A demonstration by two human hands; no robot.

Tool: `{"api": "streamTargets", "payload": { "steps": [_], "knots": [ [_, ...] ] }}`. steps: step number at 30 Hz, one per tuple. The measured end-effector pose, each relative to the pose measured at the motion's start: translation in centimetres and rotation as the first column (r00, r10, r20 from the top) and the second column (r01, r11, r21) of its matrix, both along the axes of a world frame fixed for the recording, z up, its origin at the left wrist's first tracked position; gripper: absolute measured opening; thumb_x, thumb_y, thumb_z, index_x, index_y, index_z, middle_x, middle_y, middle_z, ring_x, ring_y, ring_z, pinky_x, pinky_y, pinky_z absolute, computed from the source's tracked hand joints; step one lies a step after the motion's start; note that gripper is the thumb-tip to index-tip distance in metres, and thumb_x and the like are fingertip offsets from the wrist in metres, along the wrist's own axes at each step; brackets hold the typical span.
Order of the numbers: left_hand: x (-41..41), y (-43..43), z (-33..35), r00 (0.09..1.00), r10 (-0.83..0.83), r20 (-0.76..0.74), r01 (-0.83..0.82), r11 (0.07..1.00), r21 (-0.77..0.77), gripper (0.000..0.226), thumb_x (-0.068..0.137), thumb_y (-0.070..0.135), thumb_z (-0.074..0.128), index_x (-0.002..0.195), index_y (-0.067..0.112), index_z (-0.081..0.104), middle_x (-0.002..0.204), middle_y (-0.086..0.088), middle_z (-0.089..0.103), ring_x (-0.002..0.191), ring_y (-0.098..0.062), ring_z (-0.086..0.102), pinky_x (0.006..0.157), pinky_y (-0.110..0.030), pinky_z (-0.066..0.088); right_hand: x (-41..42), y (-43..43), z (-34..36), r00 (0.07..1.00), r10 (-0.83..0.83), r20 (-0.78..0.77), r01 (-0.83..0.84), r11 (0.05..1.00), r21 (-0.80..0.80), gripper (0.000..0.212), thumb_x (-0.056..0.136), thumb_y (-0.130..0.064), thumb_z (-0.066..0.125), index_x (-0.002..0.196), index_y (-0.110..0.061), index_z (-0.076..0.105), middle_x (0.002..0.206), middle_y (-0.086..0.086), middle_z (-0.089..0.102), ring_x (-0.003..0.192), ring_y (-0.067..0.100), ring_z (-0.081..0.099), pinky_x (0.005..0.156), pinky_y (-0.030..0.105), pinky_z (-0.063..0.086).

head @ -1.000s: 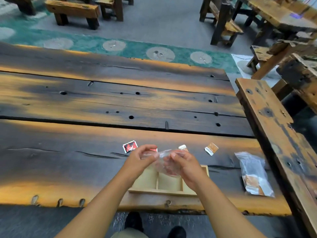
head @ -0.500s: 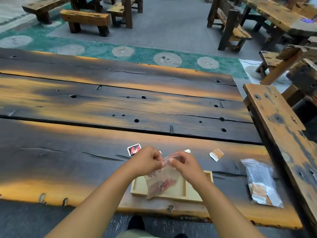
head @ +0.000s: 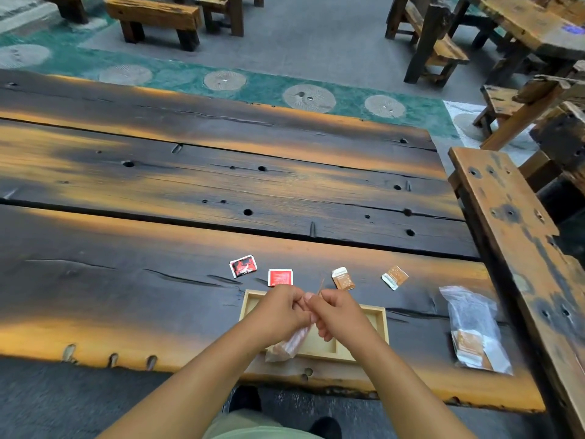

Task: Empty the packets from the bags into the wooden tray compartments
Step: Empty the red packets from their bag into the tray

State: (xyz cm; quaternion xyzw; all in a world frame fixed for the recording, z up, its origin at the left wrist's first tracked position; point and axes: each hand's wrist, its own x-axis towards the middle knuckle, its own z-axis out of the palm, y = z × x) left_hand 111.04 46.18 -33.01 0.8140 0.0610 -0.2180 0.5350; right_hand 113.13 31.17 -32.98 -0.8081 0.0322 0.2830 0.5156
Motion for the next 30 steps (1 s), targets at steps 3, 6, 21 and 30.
{"api": "streamTargets", "payload": {
  "steps": [3, 6, 21, 30],
  "knots": [
    [-0.2, 0.2, 0.5, 0.994, -0.017, -0.107, 0.002, 0.990, -0.142, 0.015, 0.083, 0.007, 0.073, 0.089, 0.008, 0.059, 0.074, -0.001, 0.057, 0.066, -0.014, 0.058, 0.051, -0.021, 0.047, 0.4, -0.3, 0.3, 0.999, 0.018, -0.038, -0.018, 1.000, 0.004, 0.023, 0.093, -0.013, 0.052, 0.074, -0.005, 0.063, 0.060, 0.007, 0.065, 0.054, 0.017, 0.061, 0.057, 0.031, 0.053],
    [-0.3, 0.9, 0.5, 0.984, -0.057, -0.168, 0.017, 0.972, -0.233, 0.020, 0.081, 0.007, 0.075, 0.094, 0.011, 0.060, 0.081, -0.003, 0.059, 0.075, -0.019, 0.062, 0.059, -0.029, 0.052, 0.6, -0.7, 0.5, 0.997, 0.024, -0.076, -0.023, 1.000, 0.011, 0.022, 0.092, -0.006, 0.049, 0.085, 0.009, 0.063, 0.063, 0.009, 0.068, 0.057, 0.017, 0.065, 0.059, 0.033, 0.057],
    [-0.3, 0.0, 0.6, 0.963, 0.104, -0.249, -0.179, 0.936, -0.303, 0.029, 0.085, -0.011, 0.039, 0.102, -0.005, 0.062, 0.082, -0.019, 0.063, 0.064, -0.023, 0.064, 0.060, -0.032, 0.057, -0.1, -1.8, 0.4, 0.989, 0.141, -0.031, -0.140, 0.989, 0.046, 0.021, 0.093, -0.004, 0.056, 0.074, -0.013, 0.056, 0.063, 0.000, 0.062, 0.054, 0.011, 0.056, 0.054, 0.025, 0.048],
    [-0.2, -0.2, -0.2, 0.978, 0.079, -0.195, -0.131, 0.954, -0.270, 0.038, 0.088, 0.043, 0.070, 0.080, 0.008, 0.056, 0.069, -0.012, 0.065, 0.057, -0.023, 0.060, 0.047, -0.028, 0.051, -0.5, -1.7, 0.1, 0.976, 0.215, 0.037, -0.219, 0.962, 0.163, 0.007, 0.094, -0.004, 0.062, 0.089, -0.004, 0.066, 0.068, 0.001, 0.063, 0.058, 0.013, 0.059, 0.057, 0.024, 0.051]
  ]
}}
